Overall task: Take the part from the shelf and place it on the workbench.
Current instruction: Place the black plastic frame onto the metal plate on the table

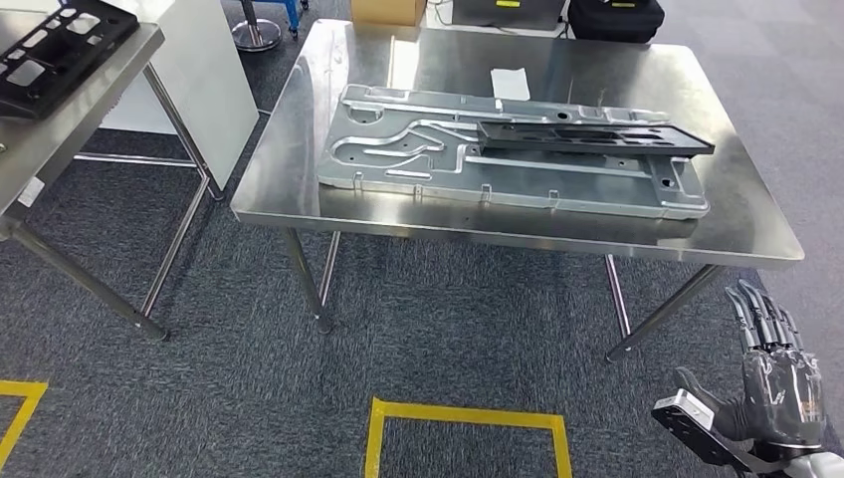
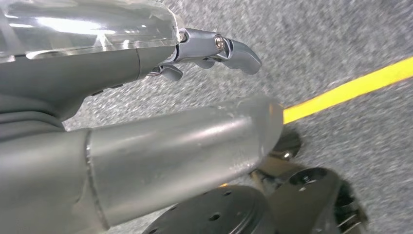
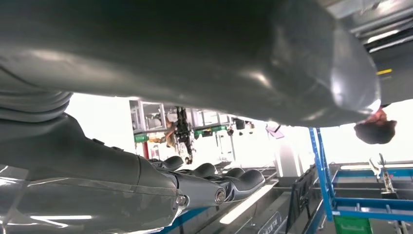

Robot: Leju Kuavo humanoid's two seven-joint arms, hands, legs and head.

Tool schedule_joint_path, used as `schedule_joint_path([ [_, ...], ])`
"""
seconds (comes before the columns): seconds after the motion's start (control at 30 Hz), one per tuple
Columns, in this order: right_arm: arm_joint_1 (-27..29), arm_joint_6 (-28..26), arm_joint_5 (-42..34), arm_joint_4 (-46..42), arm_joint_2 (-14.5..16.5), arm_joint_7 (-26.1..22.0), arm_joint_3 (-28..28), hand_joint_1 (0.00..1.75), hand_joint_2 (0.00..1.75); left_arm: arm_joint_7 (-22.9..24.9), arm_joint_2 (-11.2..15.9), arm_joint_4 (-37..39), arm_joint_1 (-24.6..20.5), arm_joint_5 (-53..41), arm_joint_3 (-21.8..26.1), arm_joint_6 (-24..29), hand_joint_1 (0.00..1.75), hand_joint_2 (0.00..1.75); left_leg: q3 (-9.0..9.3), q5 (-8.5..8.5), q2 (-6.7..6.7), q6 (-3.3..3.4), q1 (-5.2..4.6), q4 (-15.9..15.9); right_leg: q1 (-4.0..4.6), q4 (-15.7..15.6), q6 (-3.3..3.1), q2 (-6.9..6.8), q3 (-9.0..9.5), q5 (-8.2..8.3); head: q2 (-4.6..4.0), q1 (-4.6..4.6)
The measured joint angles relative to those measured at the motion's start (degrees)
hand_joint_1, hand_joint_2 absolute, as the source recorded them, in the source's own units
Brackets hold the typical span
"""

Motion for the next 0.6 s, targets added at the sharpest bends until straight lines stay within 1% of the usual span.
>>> schedule_joint_path([
  [0.03,0.02,-0.14,0.03,-0.12,0.18,0.08,0.10,0.00,0.00,-0.01,-0.01,0.00,0.00,-0.01,-0.01,0.06,0.00,0.00,-0.71,0.58,-0.01,0.05,-0.28,0.00,0.40,-2.84,-0.71,0.04,2.59,1.41,0.00,0.00],
  [0.07,-0.03,-0.24,0.05,-0.32,0.28,0.16,0.15,0.00,0.00,-0.02,-0.09,-0.01,-0.02,-0.03,-0.01,0.08,0.00,0.00,-1.31,1.16,-0.02,0.05,-0.48,0.03,0.92,-7.13,-1.69,0.07,5.95,1.90,0.00,-0.04],
  [0.1,-0.11,-0.31,0.06,-0.53,0.34,0.24,0.18,0.00,0.00,-0.04,-0.17,-0.01,-0.04,-0.06,-0.02,0.08,0.00,0.00,-1.75,1.70,-0.05,0.00,-0.67,0.04,1.37,-11.33,-2.48,0.01,9.02,1.95,-0.01,-0.06],
  [0.13,-0.18,-0.39,0.06,-0.73,0.38,0.28,0.18,0.00,0.00,-0.05,-0.22,-0.01,-0.06,-0.09,-0.03,0.13,0.00,0.00,-1.94,2.18,-0.02,-0.17,-0.68,0.00,1.76,-14.42,-3.00,-0.05,11.09,1.72,-0.01,-0.03],
  [0.17,-0.26,-0.47,0.07,-0.87,0.42,0.30,0.19,0.00,0.00,-0.07,-0.26,-0.01,-0.07,-0.13,-0.05,0.18,0.00,0.00,-2.02,2.66,0.01,-0.41,-0.59,-0.05,2.09,-16.42,-3.32,-0.13,12.29,1.40,-0.01,0.05],
  [0.2,-0.29,-0.54,0.06,-0.90,0.49,0.30,0.22,0.00,0.00,-0.07,-0.23,0.00,-0.07,-0.15,-0.08,0.28,0.00,0.00,-2.01,3.14,0.03,-0.72,-0.52,-0.22,2.18,-17.02,-3.36,-0.20,12.36,1.84,-0.01,0.17],
  [0.23,-0.31,-0.63,0.04,-0.90,0.60,0.28,0.27,0.00,0.00,-0.05,-0.15,0.01,-0.07,-0.17,-0.11,0.42,0.00,0.00,-2.09,3.43,0.04,-1.06,-0.40,-0.24,2.08,-17.38,-3.45,-0.26,12.12,2.55,-0.01,0.30],
  [0.27,-0.36,-0.69,0.03,-0.89,0.74,0.26,0.36,0.00,0.00,-0.02,-0.10,0.01,-0.03,-0.19,-0.15,0.54,0.00,0.00,-2.40,2.87,-0.06,-1.44,-0.38,0.15,1.90,-17.78,-3.71,-0.32,11.77,3.28,-0.02,0.34],
  [0.3,-0.38,-0.77,-0.01,-0.89,0.94,0.25,0.50,0.00,0.00,0.03,-0.05,0.01,0.02,-0.21,-0.19,0.64,0.00,0.00,-2.91,1.31,-0.17,-1.84,-0.33,1.28,1.63,-18.13,-4.00,-0.39,11.23,4.14,-0.02,0.27],
  [0.33,-0.39,-0.86,-0.03,-0.89,1.18,0.23,0.68,0.00,0.00,0.09,-0.02,0.01,0.08,-0.24,-0.21,0.71,0.00,0.00,-3.59,-1.27,-0.29,-2.27,-0.17,3.46,1.39,-18.36,-4.16,-0.45,10.52,4.99,-0.02,0.19],
  [0.37,-0.38,-0.95,-0.05,-0.89,1.43,0.23,0.88,0.00,0.00,0.14,-0.04,0.01,0.12,-0.27,-0.23,0.73,0.00,0.00,-4.33,-4.39,-0.37,-2.72,0.10,6.49,1.32,-18.39,-4.29,-0.44,9.67,5.71,-0.01,0.08],
  [0.4,-0.33,-1.04,-0.08,-0.88,1.70,0.23,1.05,0.00,0.00,0.18,-0.05,0.00,0.11,-0.31,-0.24,0.74,0.00,0.00,-4.90,-6.95,-0.38,-3.12,0.46,9.91,1.21,-18.32,-4.24,-0.45,8.78,6.40,-0.01,0.00],
  [0.43,-0.30,-1.10,-0.10,-0.84,1.97,0.22,1.17,0.00,0.00,0.20,-0.05,0.01,0.10,-0.33,-0.24,0.77,0.00,0.00,-5.13,-8.34,-0.36,-3.53,0.82,12.88,1.09,-18.21,-4.07,-0.46,7.82,7.07,-0.02,-0.01],
  [0.47,-0.30,-1.14,-0.17,-0.79,2.25,0.21,1.29,0.00,0.00,0.20,-0.02,0.01,0.08,-0.35,-0.24,0.80,0.00,0.00,-4.76,-8.30,-0.34,-3.93,1.16,14.63,0.92,-18.01,-3.85,-0.47,6.80,7.72,-0.01,-0.02],
  [0.5,-0.30,-1.17,-0.30,-0.70,2.52,0.19,1.41,0.00,0.00,0.20,0.03,0.01,0.08,-0.39,-0.24,0.83,0.00,0.00,-3.65,-7.07,-0.33,-4.31,1.45,14.73,0.71,-17.72,-3.56,-0.49,5.73,8.32,-0.01,-0.03],
  [0.53,-0.30,-1.17,-0.54,-0.59,2.80,0.09,1.55,0.00,0.00,0.20,0.07,0.01,0.07,-0.48,-0.24,0.86,0.00,0.00,-1.63,-5.36,-0.32,-4.68,1.75,12.99,0.45,-17.31,-3.20,-0.50,4.62,8.86,-0.01,-0.03],
  [0.57,-0.29,-1.18,-1.04,-0.49,3.05,-0.15,1.71,0.00,0.00,0.20,0.09,0.00,0.02,-0.57,-0.24,0.87,0.00,0.00,1.14,-4.42,-0.33,-5.02,2.05,9.63,0.24,-16.72,-2.78,-0.51,3.58,9.33,0.00,-0.06],
  [0.6,-0.27,-1.22,-1.92,-0.41,3.32,-0.58,1.87,0.00,0.00,0.19,0.10,0.00,-0.08,-0.65,-0.24,0.88,0.00,0.00,4.11,-4.50,-0.37,-5.19,2.09,5.53,0.10,-16.05,-2.34,-0.50,2.67,9.69,0.00,-0.12],
])
